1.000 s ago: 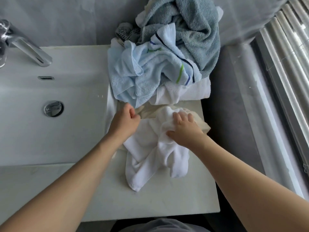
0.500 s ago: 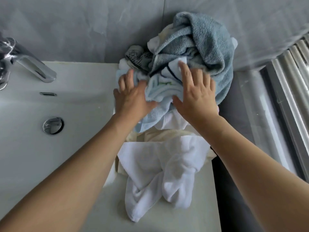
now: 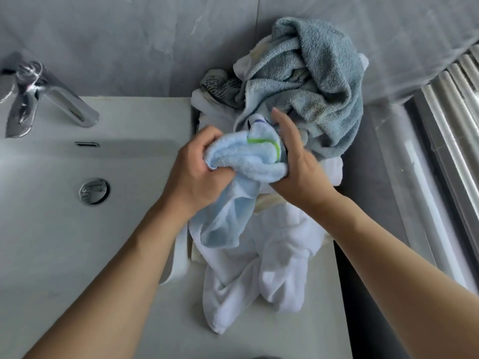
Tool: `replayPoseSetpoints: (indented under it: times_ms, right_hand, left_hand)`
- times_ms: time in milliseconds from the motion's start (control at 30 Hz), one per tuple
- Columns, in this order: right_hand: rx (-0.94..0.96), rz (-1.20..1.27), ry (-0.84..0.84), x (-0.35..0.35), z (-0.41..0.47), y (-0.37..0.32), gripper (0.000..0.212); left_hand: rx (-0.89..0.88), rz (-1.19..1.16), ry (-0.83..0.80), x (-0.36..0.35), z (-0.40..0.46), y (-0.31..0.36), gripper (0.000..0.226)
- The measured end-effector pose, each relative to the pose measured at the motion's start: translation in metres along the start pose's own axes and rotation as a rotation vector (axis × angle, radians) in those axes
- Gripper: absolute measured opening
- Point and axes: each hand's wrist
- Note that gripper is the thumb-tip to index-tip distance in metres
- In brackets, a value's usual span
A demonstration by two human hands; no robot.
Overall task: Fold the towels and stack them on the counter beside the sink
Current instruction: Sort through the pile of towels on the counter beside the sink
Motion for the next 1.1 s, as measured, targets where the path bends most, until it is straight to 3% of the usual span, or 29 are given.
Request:
replayPoseSetpoints:
  times_ms: [67, 133, 233, 300, 400, 533, 600, 733, 833, 967, 1033, 1100]
  right_hand:
    - [-0.072, -0.040, -0.072, 0.005, -0.013, 0.000, 0.035]
    - [-0.271, 0.221, -0.017, 0.011, -0.024, -0.006, 0.011]
    - [-0.524, 0.561, 0.090, 0.020, -0.039, -0.016, 0.022]
    - [-0.572, 0.555, 0.031, 0.022, -0.050, -0.017, 0.031]
    - [-0.646, 0.544, -0.060, 0.026, -0.066, -0.015, 0.032]
    - [-0.771, 0.779, -0.203, 0.037, -0.086, -0.018, 0.034]
    - [-0.765, 0.777, -0.270, 0.040, -0.090, -0.021, 0.035]
    - [-0.780, 0.602, -0.194, 0.033, -0.089, -0.019, 0.039]
    - [-0.793, 0.691, -0.092, 0.034, -0.089, -0.020, 0.039]
    - [-0.829, 0.952, -0.021, 0.037, -0.089, -0.023, 0.043]
    - [-0.898, 1.048, 0.022, 0.035, -0.089, -0.026, 0.041]
    - [-0.923, 1.105, 0.100, 0.035, -0.090, -0.027, 0.042]
  left_hand:
    - [0.092, -0.029, -0.143, -0.004, -0.012, 0.000, 0.023]
    - [0.229, -0.007, -0.318, -0.010, -0.025, -0.006, 0.033]
    - [0.379, 0.092, -0.608, -0.021, -0.045, -0.012, 0.059]
    - [0.431, 0.153, -0.675, -0.029, -0.056, -0.015, 0.044]
    - [0.464, 0.272, -0.630, -0.029, -0.062, -0.011, 0.017]
    - [0.546, 0.394, -0.826, -0.008, -0.059, 0.014, 0.015]
    - [0.572, 0.446, -0.937, -0.005, -0.060, 0.017, 0.020]
    - [0.680, 0.254, -1.015, -0.016, -0.072, -0.015, 0.038]
    - [0.638, 0.108, -0.996, -0.017, -0.063, -0.034, 0.064]
    - [0.400, 0.588, -0.584, -0.030, -0.039, -0.055, 0.069]
    - [0.422, 0.765, -0.640, -0.042, -0.038, -0.072, 0.058]
    - [0.458, 0.949, -0.830, -0.050, -0.045, -0.090, 0.049]
Point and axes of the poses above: each hand's wrist, its own z-axis towards the middle knuckle, its own x-axis out of the back of the hand, y = z × x
